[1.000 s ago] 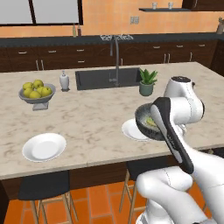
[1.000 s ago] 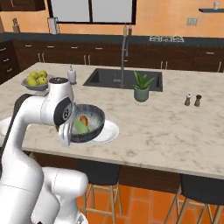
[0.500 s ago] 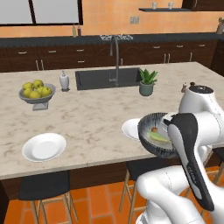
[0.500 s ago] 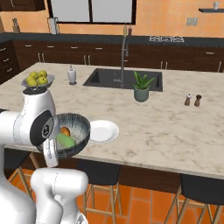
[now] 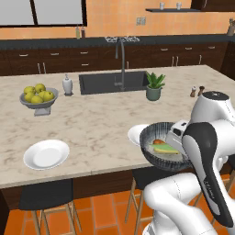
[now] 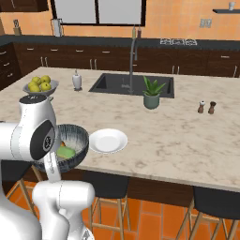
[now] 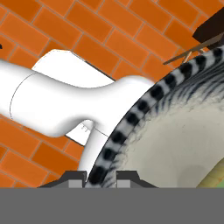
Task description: Pick the chicken drumstick and corn from their plates and place them in the bowl. Then put the bowl in the fridge.
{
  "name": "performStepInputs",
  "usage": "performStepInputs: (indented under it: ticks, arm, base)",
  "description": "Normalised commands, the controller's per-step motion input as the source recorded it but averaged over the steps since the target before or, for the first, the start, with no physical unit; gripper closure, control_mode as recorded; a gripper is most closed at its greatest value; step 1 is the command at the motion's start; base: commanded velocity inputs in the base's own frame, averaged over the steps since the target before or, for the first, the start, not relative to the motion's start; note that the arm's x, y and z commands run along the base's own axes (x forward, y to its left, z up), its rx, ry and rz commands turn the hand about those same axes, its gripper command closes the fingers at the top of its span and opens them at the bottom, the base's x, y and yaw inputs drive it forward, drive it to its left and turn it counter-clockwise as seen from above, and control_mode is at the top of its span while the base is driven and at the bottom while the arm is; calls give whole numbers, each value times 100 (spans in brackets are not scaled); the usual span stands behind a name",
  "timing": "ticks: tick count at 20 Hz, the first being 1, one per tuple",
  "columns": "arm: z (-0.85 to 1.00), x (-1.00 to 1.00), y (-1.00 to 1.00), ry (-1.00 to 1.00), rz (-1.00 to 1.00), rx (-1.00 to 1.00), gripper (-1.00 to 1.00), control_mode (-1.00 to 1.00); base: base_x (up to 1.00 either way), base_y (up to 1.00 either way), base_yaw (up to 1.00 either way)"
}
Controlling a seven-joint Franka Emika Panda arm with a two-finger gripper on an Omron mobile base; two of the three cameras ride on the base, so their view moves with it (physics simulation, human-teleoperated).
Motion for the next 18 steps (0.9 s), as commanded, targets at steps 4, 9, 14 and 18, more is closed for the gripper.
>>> performStepInputs:
  ticks: [4, 9, 14, 18]
  arm:
    - [0, 0, 0, 0, 0, 0, 100, -100]
    - [0, 0, 0, 0, 0, 0, 100, 100]
    - [0, 0, 0, 0, 0, 0, 100, 100]
    - [0, 0, 0, 0, 0, 0, 100, 100]
  base:
    - [0, 0, 0]
    - [0, 0, 0]
    - [-49, 13, 5]
    - [-16, 58, 40]
